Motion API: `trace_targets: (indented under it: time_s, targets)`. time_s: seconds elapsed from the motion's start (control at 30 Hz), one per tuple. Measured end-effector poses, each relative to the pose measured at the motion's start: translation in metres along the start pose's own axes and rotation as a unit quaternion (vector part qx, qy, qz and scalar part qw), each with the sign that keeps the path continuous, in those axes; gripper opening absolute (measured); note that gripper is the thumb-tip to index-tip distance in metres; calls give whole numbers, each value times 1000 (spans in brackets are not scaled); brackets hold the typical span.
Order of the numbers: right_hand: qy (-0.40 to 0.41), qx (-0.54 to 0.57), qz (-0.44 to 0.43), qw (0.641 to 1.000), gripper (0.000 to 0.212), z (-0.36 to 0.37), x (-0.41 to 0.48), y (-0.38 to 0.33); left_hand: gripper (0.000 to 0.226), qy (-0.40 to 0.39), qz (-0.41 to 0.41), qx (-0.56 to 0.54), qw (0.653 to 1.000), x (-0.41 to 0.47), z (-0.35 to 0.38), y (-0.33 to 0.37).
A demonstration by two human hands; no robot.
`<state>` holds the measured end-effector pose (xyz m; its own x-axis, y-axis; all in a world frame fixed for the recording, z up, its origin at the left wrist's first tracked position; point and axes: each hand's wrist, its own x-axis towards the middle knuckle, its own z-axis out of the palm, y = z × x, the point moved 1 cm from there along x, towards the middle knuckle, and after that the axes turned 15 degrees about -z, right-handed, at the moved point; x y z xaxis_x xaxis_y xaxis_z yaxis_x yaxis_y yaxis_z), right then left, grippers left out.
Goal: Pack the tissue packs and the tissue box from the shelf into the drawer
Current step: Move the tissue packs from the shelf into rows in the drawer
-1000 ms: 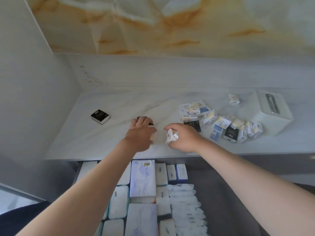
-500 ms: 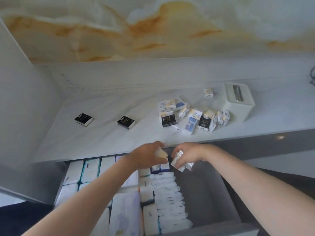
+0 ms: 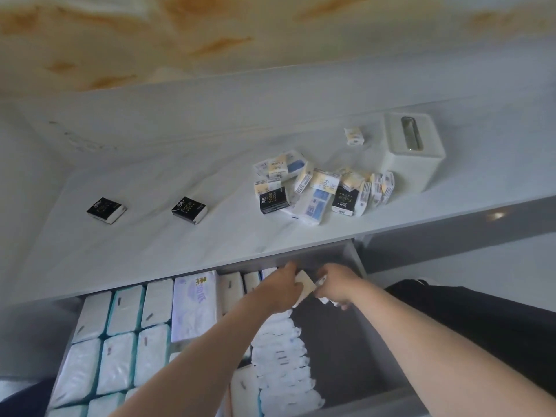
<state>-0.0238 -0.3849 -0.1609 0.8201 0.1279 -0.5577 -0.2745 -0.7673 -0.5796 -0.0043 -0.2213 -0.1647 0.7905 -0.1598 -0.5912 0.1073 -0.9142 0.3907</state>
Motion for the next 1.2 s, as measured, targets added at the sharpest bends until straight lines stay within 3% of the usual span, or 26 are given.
trace_targets:
  time_s: [0.27,0.4,0.6,0.67,0.8,0.97,1.1,1.2]
  targets:
    - [13,-74,37,997,36,14,25,25,38,1,-21,199,980,59,36,24]
    - [57,-77,36,995,33,28,37,32,35,13,-14,190,982,75,48,24]
    - [112,14,-9,994,23,26,46,33,50,2,49,109,993,67,37,13]
    - [107,124,26,986,28,24,47,24,56,-27,60,63,996,57,31,6]
    - [103,368,106,918,23,25,44,5,65,-47,73,1,996,41,21,1]
    - [141,403,90,900,60,36,54,15,70,-72,36,-19,997,42,20,5]
    - [109,412,131,895,49,39,35,20,69,-105,14,44,993,41,23,8]
    - [131,411,155,889,40,48,25,28,87,-124,17,104,987,36,27,12]
